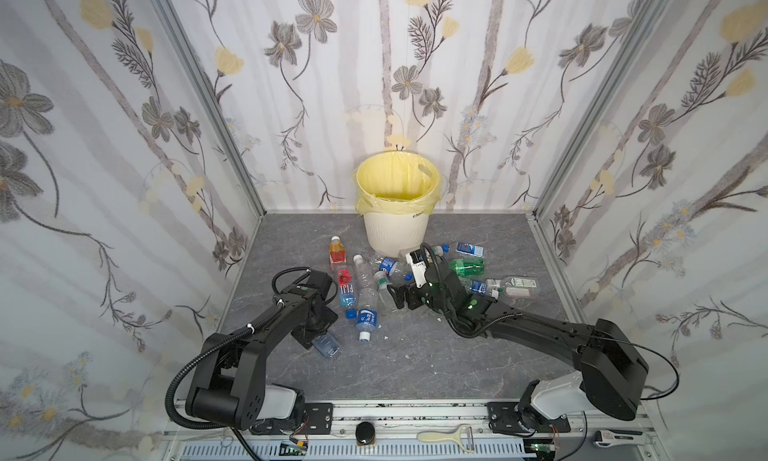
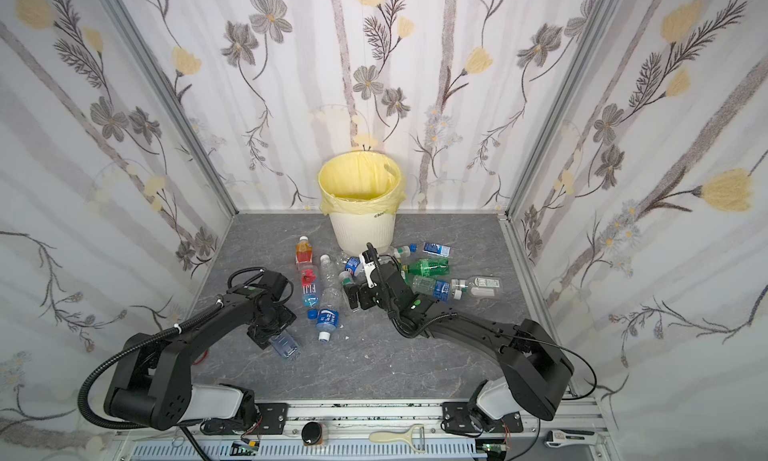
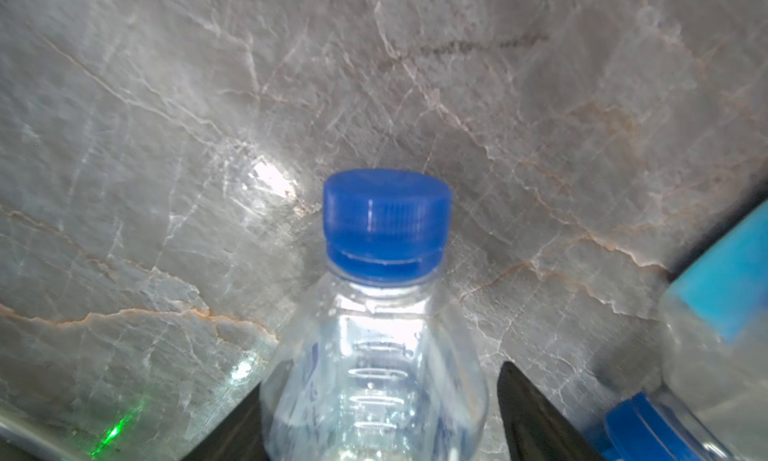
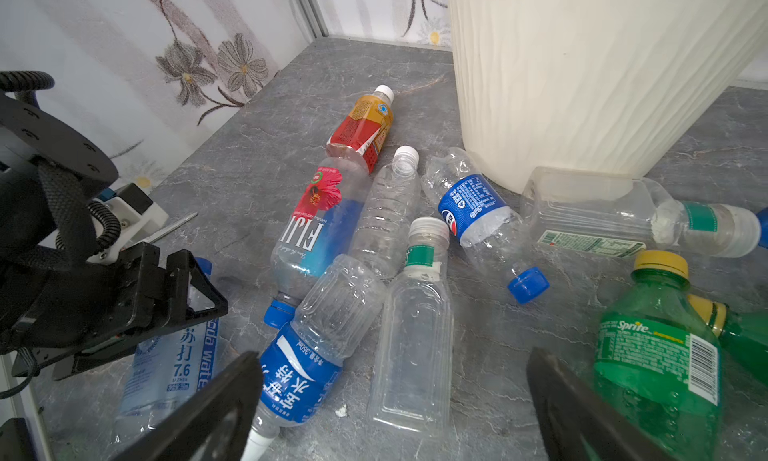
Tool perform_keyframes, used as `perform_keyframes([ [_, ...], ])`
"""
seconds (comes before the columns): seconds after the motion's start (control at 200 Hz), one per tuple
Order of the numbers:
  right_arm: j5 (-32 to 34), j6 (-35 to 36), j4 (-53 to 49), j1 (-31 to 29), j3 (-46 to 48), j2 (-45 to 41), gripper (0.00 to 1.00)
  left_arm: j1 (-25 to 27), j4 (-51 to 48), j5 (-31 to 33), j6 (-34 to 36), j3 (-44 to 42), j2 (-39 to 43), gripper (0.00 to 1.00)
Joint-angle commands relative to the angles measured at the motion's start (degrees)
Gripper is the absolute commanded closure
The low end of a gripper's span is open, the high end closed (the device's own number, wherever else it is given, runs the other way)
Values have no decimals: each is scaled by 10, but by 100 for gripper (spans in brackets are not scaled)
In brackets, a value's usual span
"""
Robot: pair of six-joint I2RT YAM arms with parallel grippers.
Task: Throw the plastic bottles in the bin
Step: 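Grasp the blue-capped soda water bottle with the left gripper, then lift the soda water bottle with the left gripper toward the right gripper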
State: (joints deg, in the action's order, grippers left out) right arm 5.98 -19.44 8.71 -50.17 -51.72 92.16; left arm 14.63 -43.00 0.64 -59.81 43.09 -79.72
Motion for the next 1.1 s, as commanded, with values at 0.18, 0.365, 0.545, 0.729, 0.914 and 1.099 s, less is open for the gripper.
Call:
perform_keyframes([
  [0.18,-12,-7,21,10,7,-22,0,0,30,-24,42,13,-15,37],
  [0.365,-14,-16,20,13,4,-23,0,0,44,-37,80,18,-19,41],
  [0.545,-23,-18,11,15,0,-29,0,0,52,-59,125,18,5,41],
  [0.729,-25,-31,-12,17,-25,-30,0,0,79,-91,169,53,61,39],
  [0.914,-58,-57,-20,20,-46,-43,0,1,112,-125,186,132,74,36],
  [1.099,-90,-84,-14,21,-53,-78,0,11,145,-143,179,237,70,35],
])
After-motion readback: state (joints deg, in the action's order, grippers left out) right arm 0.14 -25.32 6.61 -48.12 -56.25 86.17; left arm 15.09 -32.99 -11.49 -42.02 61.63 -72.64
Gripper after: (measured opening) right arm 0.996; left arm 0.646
